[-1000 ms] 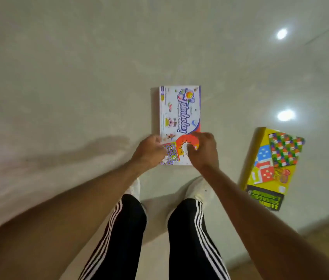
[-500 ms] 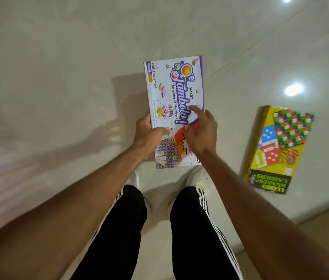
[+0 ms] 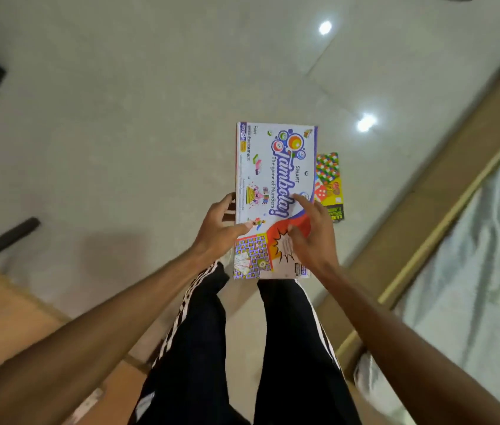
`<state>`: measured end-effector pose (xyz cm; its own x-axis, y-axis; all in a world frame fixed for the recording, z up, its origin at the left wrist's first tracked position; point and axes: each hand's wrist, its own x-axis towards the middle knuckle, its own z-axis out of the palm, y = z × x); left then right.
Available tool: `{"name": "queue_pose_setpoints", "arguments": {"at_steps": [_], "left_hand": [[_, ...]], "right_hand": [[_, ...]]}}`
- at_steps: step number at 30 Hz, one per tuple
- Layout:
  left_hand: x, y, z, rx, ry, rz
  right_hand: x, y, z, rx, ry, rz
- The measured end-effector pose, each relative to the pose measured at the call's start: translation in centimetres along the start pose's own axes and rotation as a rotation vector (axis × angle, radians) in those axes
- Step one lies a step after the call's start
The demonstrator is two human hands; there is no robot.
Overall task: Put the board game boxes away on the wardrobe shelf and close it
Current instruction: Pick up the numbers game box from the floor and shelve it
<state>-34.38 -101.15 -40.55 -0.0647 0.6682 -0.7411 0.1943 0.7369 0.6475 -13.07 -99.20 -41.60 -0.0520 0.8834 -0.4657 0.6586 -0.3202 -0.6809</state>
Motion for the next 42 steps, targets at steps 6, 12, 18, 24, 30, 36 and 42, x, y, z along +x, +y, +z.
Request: {"name": "queue_pose_setpoints", "arguments": {"at_steps": [6,12,18,24,30,36,42], "left_hand": [[-9.7,3.2,0.1,0.246,-0.229,0.231],[-17.7,4.7,1.5,0.440,-0.455,0.358],[-24.7,3.9,7.4,0.628,-0.716,0.472],[-33.6,-0.2,15.9,0.778,-0.945,0.557],[-43.9,-8.2,26.0,0.921,-1.180,0.644],[-53.4,-16.3,35.3,1.030,-1.385,0.543],[-60.8,-22.1,46.0,1.153,-1.481,0.579]], "right_hand": [[-13.3,-2.4,-3.7,0.030,0.248,0.114],[-26.3,-3.5,-3.3,0.123,0.499,0.243],[-38.7,-0.4,-1.9,0.271,0.781,0.384],[-51.3,4.1,-0.6,0.380,1.013,0.543],[-65.4,11.4,1.6,0.446,1.180,0.708],[-77.7,17.5,3.9,0.482,1.317,0.878],[-86.1,24.5,3.2,0.573,1.460,0.995]]}}
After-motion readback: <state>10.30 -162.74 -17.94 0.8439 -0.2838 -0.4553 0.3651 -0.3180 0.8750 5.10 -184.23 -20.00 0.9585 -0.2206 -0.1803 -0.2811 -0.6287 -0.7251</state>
